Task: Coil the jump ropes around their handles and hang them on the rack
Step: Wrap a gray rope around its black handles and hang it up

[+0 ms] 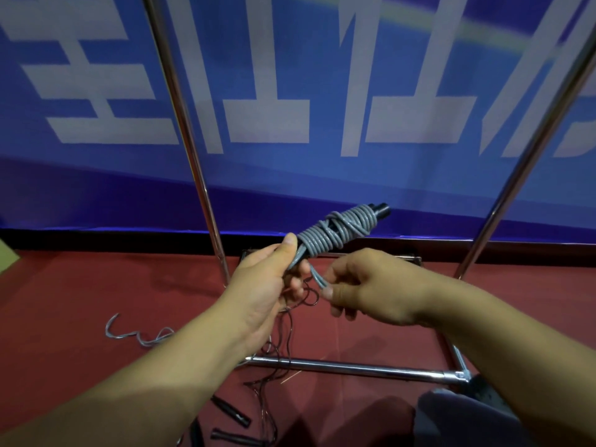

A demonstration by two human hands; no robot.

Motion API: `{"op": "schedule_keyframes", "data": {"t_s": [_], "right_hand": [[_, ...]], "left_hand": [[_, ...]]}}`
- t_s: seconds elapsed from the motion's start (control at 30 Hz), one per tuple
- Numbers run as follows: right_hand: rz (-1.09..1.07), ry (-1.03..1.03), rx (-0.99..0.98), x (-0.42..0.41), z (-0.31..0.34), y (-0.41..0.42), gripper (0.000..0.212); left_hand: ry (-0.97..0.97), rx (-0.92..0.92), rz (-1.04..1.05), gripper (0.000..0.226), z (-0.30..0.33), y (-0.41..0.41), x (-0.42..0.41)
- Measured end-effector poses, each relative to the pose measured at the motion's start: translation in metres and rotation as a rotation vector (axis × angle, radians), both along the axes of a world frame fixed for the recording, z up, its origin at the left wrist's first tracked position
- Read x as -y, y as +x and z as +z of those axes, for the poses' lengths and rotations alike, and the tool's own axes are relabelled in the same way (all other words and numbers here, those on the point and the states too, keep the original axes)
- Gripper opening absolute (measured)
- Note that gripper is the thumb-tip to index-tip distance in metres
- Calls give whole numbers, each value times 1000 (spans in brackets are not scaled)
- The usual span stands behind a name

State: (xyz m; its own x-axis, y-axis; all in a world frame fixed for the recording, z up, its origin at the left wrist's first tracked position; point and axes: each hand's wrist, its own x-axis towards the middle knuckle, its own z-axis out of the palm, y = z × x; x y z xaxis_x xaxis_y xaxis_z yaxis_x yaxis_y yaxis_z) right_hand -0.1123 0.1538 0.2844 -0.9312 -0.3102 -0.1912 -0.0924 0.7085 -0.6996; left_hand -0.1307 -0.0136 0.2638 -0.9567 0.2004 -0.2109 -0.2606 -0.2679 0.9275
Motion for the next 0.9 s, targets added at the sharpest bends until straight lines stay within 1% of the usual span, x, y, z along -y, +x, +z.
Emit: {"op": "schedule_keyframes", "data": {"t_s": [0.17,0.23,0.33,0.4,0.57,0.7,0.8,0.9], "right_hand": [[28,216,-70,13,-4,2,28],[54,268,-99,17,-7,2,29],[85,314,-163,17,-8,2,34],[83,335,-199,15,-7,3,35],[70,372,-297,10,-7,4,35],[42,406,-385,7,-8,4,33],[14,385,-470,5,-9,2,31],[-40,292,-487,3,-9,1,29]], "left_hand": [[-184,-30,104,26,-11,-7,-2],[-258,-79,117,28,-13,-8,-1],[-429,-191,128,30,-17,-12,4],[-501,-230,117,29,-20,-15,7],[-561,-272,66,26,-24,-18,8],[-657,-318,36,30,-29,-23,9],[-691,-341,56,29,-32,-26,9],[-711,-336,41,33,-32,-25,8]]}}
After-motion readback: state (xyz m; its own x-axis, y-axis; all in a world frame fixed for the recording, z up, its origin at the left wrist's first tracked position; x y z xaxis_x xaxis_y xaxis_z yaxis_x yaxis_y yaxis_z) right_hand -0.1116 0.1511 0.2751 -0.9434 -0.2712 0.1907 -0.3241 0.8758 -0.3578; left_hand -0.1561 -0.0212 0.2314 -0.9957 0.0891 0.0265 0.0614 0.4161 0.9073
